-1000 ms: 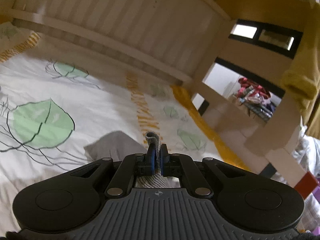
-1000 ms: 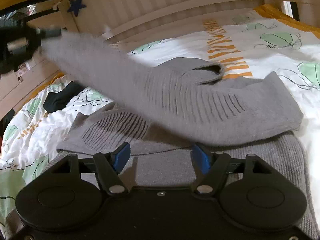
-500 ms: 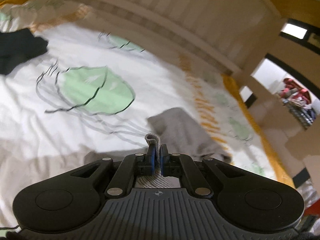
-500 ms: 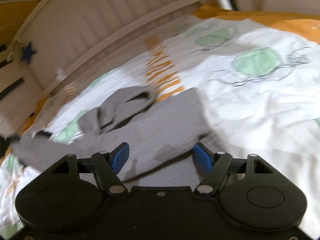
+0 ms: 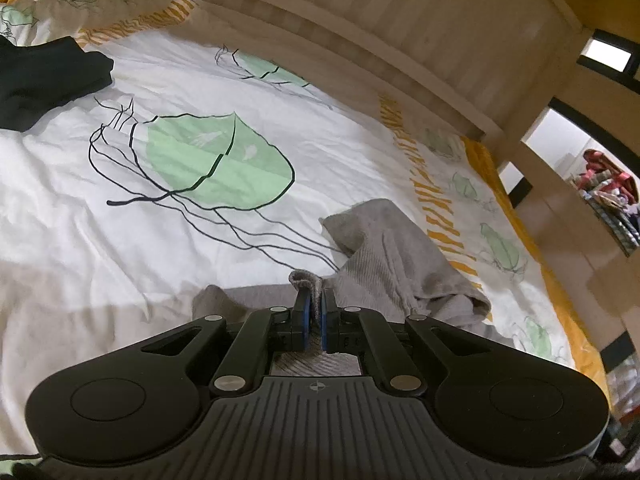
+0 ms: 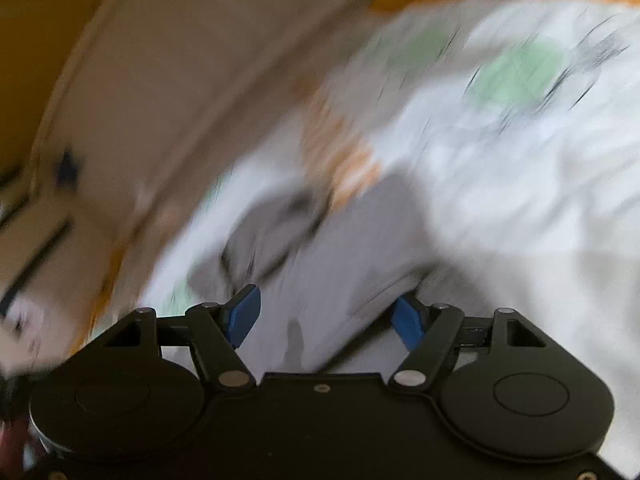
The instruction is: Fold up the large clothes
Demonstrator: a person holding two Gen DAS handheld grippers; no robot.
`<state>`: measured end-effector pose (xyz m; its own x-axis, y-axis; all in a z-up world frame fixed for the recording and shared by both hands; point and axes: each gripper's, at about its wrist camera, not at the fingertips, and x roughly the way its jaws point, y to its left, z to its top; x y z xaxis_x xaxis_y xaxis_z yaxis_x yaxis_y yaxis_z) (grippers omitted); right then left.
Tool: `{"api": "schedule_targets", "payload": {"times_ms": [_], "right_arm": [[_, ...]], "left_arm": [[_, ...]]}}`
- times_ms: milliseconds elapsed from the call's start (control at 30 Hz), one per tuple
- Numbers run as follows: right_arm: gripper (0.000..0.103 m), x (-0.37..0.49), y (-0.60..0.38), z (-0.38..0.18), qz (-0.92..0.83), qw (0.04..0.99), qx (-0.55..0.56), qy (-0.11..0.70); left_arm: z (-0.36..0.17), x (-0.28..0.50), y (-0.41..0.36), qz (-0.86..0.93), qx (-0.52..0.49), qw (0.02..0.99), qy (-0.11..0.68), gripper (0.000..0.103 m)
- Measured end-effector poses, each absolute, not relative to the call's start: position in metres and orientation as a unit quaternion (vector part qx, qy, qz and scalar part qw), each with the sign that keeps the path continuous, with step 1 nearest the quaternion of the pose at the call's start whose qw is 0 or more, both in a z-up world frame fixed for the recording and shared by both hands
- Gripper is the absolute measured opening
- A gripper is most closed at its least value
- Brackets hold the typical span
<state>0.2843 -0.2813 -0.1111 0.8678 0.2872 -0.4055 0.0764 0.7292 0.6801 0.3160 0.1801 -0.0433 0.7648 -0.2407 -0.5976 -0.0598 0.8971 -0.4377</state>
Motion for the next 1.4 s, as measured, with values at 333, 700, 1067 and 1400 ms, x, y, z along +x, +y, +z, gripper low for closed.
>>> {"api": "schedule_targets", "payload": {"times_ms": [333, 700, 1067, 1400], "right_arm": [[0.066, 0.272, -0.287, -0.099, -0.017, 0.911, 0.304, 0.277], [0.037, 0.307, -0.241, -0.102, 0.003, 0.92, 0.139, 0.366], [0.047, 0.341, -0.226, -0.04, 0.101, 0.937, 0.085, 0.324], [0.047, 0.401, -0.196, -0.056, 0.142, 0.935, 0.007, 0.324]], "left_arm": [[-0.067, 0.308, 0.182, 0.011, -0.143, 0.915, 0.377, 0.008], [-0.105, 0.307, 0.185, 0.042, -0.088, 0.894, 0.436, 0.043], [-0.004, 0.338, 0.139, -0.051, -0.035, 0.94, 0.335, 0.05], [-0.04, 0.432, 0.053, -0.103, 0.033, 0.929, 0.354, 0.052]]}}
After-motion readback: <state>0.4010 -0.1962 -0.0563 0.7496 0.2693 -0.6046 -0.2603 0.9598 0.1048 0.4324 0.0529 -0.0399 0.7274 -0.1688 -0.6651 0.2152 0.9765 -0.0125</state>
